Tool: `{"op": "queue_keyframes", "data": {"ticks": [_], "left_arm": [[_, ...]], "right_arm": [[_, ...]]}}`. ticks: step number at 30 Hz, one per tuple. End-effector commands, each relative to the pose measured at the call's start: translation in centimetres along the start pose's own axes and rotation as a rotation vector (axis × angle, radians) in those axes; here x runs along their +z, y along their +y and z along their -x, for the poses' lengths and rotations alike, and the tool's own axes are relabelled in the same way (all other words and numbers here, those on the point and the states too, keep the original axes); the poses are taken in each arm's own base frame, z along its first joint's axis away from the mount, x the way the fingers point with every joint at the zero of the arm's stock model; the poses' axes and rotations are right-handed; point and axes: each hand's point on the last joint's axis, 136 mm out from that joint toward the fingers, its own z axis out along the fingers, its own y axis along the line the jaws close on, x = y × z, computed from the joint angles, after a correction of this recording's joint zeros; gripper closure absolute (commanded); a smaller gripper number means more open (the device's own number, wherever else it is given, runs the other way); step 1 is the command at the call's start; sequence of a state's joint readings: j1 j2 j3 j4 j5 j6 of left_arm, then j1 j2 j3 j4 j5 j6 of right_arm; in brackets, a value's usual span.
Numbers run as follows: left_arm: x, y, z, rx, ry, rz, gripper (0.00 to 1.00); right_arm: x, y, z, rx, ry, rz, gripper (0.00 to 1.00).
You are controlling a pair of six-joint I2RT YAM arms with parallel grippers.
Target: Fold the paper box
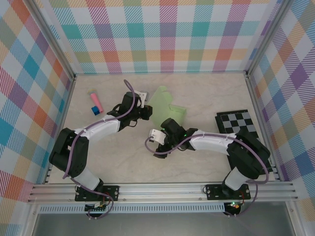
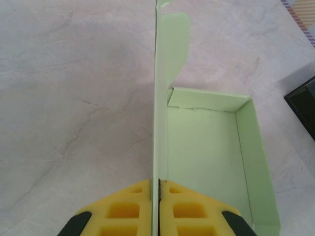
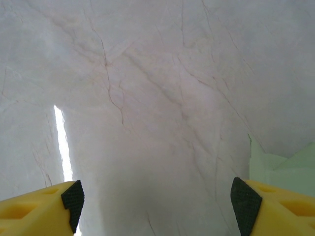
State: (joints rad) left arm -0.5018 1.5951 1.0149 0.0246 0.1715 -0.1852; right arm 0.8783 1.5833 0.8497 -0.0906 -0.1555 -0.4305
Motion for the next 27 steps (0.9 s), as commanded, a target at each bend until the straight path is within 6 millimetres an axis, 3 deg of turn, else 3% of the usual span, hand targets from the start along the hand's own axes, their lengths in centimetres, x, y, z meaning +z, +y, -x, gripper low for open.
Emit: {"op": "queue_keyframes", "data": {"ticks": [1, 3, 6, 11, 18, 22, 27], "left_arm": [[-1.4, -0.2, 1.1, 0.055, 0.007, 0.039, 0.93], [-1.8, -0.1, 1.5, 0.077, 0.015, 0.056, 0.93], [-2.1, -0.2, 2.0, 0.073, 0.020, 0.058, 0.93], [-2.0, -0.2, 2.0, 0.027, 0.020, 0.062, 0.94], [-2.0, -0.1, 1.8, -0.011, 0.023, 0.070, 0.96], [-1.9, 0.1, 1.4, -0.025, 0.030, 0.072, 0.96], [-1.9, 0.2, 1.1, -0.052, 0.033, 0.072, 0.97]], "right_arm": [[-3.8, -0.7, 1.9, -0.066, -0.098, 0.032, 0.19], [-4.7, -0.6, 1.5, -0.099, -0.082, 0.065, 0.18], [-4.0, -1.0, 0.3, -0.137, -0.016, 0.062, 0.18], [-2.8, -1.3, 0.8, -0.138, -0.066, 0.060, 0.20], [-0.8, -3.1, -0.1, -0.124, -0.034, -0.020, 0.34], [-0.1, -3.9, -0.4, -0.114, -0.025, -0.057, 0.51], [0.1, -3.6, -0.3, -0.103, -0.032, -0.031, 0.77]]}}
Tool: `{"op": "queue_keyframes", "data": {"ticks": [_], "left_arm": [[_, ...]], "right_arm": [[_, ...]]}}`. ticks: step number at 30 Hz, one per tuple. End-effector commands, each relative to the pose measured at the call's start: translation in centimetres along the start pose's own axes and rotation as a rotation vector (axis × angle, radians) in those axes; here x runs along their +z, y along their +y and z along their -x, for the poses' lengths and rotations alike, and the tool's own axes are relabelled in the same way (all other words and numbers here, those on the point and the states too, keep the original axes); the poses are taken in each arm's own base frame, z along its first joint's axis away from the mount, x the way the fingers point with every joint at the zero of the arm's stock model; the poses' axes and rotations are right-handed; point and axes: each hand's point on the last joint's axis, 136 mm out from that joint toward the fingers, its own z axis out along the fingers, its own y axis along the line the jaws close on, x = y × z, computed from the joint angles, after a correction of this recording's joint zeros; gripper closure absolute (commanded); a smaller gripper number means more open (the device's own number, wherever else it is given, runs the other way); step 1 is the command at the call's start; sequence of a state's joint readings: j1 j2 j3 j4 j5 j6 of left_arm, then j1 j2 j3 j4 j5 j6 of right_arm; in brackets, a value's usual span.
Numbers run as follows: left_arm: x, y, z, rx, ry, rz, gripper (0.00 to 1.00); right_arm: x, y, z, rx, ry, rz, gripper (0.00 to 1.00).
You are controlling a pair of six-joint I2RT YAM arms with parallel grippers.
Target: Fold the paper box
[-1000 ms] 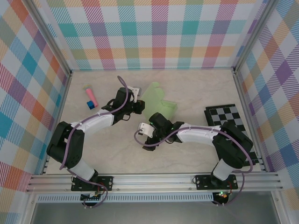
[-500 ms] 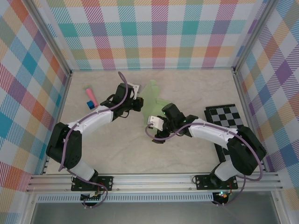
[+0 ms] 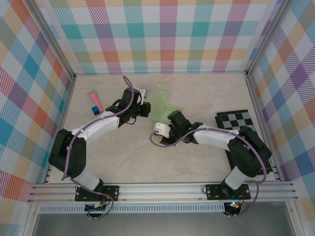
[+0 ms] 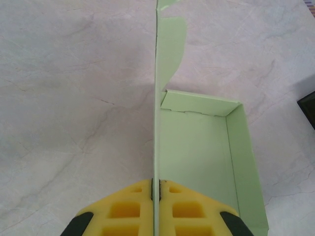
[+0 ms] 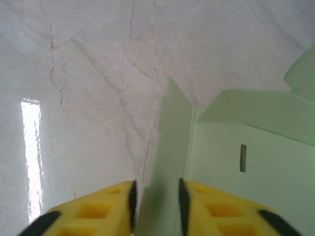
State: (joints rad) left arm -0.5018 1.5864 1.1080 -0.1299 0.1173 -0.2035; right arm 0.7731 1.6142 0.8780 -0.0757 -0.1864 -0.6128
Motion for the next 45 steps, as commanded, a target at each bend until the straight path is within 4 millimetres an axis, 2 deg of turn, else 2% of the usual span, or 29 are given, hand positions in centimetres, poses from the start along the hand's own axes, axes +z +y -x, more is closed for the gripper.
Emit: {"op": "queue_keyframes", "data": {"ticks": [1, 4, 9, 21, 26, 32, 36, 37, 39, 41, 43, 45], "left_arm": [[-0.7, -0.1, -0.3, -0.033, 0.006, 0.005, 0.97], [-0.6, 0.1, -0.7, -0.051, 0.018, 0.015, 1.00], [-0.3, 0.2, -1.2, -0.074, 0.027, 0.015, 1.00], [0.6, -0.4, -3.0, -0.069, 0.077, 0.034, 1.00], [0.9, -0.6, -3.4, -0.070, 0.081, 0.047, 1.00], [1.1, -0.6, -3.6, -0.065, 0.085, 0.059, 1.00], [1.2, -0.9, -3.5, -0.055, 0.091, 0.053, 1.00], [1.2, -0.9, -3.5, -0.043, 0.093, 0.053, 1.00], [1.1, -0.7, -3.2, -0.014, 0.091, 0.071, 1.00], [0.7, -0.5, -2.7, 0.041, 0.088, 0.085, 1.00], [0.5, -0.5, -2.5, 0.083, 0.090, 0.091, 1.00], [0.4, -0.6, -2.4, 0.102, 0.092, 0.084, 1.00]], "right_arm": [[0.5, 0.3, 0.2, 0.007, -0.019, 0.011, 0.82], [0.6, 0.3, -0.3, 0.004, -0.006, 0.005, 0.92], [0.5, 0.2, -0.2, 0.020, -0.017, -0.004, 1.00], [-1.3, -1.6, 1.6, 0.067, -0.140, -0.030, 1.00], [-2.6, -3.3, 2.5, 0.132, -0.220, -0.058, 1.00], [-4.0, -4.4, 3.5, 0.166, -0.286, -0.075, 1.00], [-4.1, -4.0, 3.8, 0.171, -0.297, -0.025, 1.00], [-3.9, -3.4, 3.7, 0.163, -0.284, 0.010, 0.97], [-4.1, -2.2, 3.6, 0.132, -0.264, 0.074, 0.78], [-4.7, -1.4, 2.6, 0.073, -0.217, 0.086, 0.64], [-5.4, -1.9, 1.7, 0.029, -0.175, 0.043, 0.54], [-6.4, -3.4, 1.1, 0.042, -0.167, -0.005, 0.53]]}}
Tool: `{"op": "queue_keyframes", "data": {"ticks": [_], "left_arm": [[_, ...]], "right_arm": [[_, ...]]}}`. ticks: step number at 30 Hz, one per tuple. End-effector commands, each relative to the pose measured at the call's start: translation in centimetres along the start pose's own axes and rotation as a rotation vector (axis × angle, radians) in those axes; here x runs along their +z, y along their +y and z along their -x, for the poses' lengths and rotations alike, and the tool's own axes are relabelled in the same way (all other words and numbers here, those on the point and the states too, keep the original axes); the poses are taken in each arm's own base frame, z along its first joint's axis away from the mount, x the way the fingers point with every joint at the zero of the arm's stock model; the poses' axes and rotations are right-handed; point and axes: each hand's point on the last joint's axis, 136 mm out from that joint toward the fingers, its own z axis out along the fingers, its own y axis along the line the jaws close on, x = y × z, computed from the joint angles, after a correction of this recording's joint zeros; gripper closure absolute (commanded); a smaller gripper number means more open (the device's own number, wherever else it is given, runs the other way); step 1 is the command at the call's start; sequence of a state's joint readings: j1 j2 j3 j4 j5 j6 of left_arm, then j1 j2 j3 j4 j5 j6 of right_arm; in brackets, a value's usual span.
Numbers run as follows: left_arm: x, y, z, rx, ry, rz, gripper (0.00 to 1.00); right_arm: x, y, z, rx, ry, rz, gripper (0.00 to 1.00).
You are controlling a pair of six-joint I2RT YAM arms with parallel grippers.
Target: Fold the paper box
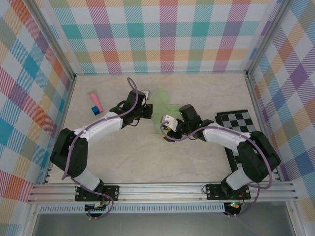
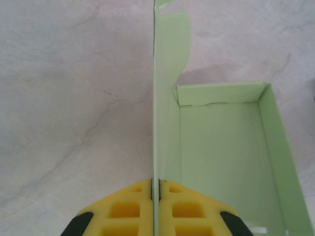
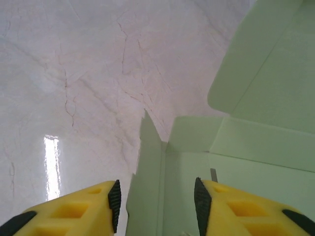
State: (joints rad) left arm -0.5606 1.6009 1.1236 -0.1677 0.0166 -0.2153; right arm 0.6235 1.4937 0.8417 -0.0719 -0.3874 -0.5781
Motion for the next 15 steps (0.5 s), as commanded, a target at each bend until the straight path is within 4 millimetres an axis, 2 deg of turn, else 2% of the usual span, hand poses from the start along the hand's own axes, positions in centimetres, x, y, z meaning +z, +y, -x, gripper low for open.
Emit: {"op": "queue_keyframes", "data": {"ticks": [1, 4, 8, 11, 15], "left_arm": [[0.1, -0.1, -1.6, 0.082, 0.076, 0.014, 1.00], [0.3, -0.4, -1.7, 0.083, 0.084, -0.003, 1.00], [0.3, -0.6, -1.6, 0.106, 0.090, -0.012, 1.00], [0.0, -0.6, -1.0, 0.135, 0.078, -0.010, 1.00], [-0.6, -0.7, -0.4, 0.168, 0.057, -0.006, 1.00]], "right_arm": [[-2.8, -1.9, 0.7, -0.046, -0.023, -0.035, 0.51], [-4.5, -3.2, 1.3, -0.036, -0.078, -0.035, 0.39], [-4.9, -2.3, 1.0, -0.122, -0.015, 0.065, 0.37], [-4.9, -1.7, 1.5, -0.117, -0.026, 0.144, 0.36], [-4.5, -1.8, 2.2, -0.151, -0.075, 0.142, 0.34]]}}
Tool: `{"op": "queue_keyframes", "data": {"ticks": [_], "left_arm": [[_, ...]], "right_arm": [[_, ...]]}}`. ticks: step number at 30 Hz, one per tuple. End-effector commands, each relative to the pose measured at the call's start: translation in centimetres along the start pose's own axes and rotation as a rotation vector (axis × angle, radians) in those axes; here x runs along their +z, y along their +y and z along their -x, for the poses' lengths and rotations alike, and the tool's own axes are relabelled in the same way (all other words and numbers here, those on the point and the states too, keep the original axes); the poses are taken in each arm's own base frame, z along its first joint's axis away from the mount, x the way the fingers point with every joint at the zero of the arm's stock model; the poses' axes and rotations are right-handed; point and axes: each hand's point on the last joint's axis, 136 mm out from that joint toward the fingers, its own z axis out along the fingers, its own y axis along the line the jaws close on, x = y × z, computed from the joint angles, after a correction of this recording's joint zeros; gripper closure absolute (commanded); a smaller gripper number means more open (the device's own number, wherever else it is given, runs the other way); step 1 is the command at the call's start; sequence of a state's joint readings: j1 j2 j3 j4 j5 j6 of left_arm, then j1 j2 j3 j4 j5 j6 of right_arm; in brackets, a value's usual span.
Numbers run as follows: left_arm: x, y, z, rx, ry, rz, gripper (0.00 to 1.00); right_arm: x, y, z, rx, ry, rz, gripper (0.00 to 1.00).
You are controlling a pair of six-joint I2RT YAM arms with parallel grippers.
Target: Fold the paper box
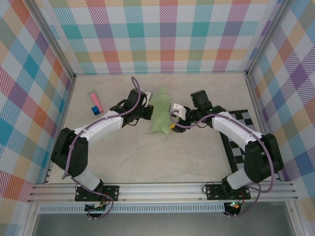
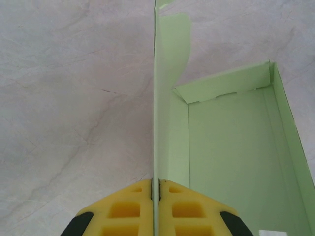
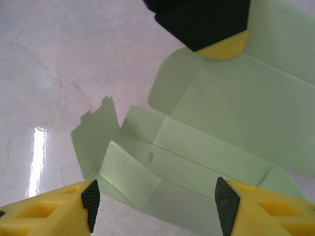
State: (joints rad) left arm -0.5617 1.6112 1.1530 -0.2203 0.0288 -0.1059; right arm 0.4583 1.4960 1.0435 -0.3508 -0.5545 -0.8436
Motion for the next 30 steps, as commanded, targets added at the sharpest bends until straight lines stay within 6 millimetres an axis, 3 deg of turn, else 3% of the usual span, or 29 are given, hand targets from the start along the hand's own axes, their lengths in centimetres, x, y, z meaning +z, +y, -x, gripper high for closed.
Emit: {"op": "queue_keyframes", "data": {"ticks": [1, 4, 8, 11, 16, 23, 30], "left_arm": [[-0.7, -0.6, 0.1, 0.064, 0.015, -0.004, 1.00], [-0.9, -0.7, 0.5, 0.071, 0.004, -0.007, 1.00], [-1.2, -0.9, 0.9, 0.067, -0.006, -0.013, 1.00], [-1.3, -0.9, 1.1, 0.058, -0.012, -0.013, 1.00], [-1.5, -1.2, 1.4, 0.036, -0.024, -0.030, 1.00], [-1.5, -1.1, 1.6, -0.013, -0.034, -0.029, 1.00], [-1.2, -1.2, 1.2, -0.083, -0.036, -0.043, 1.00]], "right_arm": [[0.1, 1.7, 0.9, -0.040, -0.065, 0.096, 0.34], [0.7, 1.5, 1.4, -0.072, -0.053, 0.078, 0.34], [2.9, 1.2, 0.0, -0.121, 0.034, 0.055, 0.37], [4.2, 0.2, -0.6, -0.135, 0.062, 0.003, 0.45], [5.5, -0.4, -2.0, -0.120, 0.101, -0.011, 0.45], [6.3, 0.4, -3.9, -0.093, 0.179, 0.011, 0.52], [7.0, -0.1, -5.8, 0.028, 0.269, -0.087, 0.52]]}}
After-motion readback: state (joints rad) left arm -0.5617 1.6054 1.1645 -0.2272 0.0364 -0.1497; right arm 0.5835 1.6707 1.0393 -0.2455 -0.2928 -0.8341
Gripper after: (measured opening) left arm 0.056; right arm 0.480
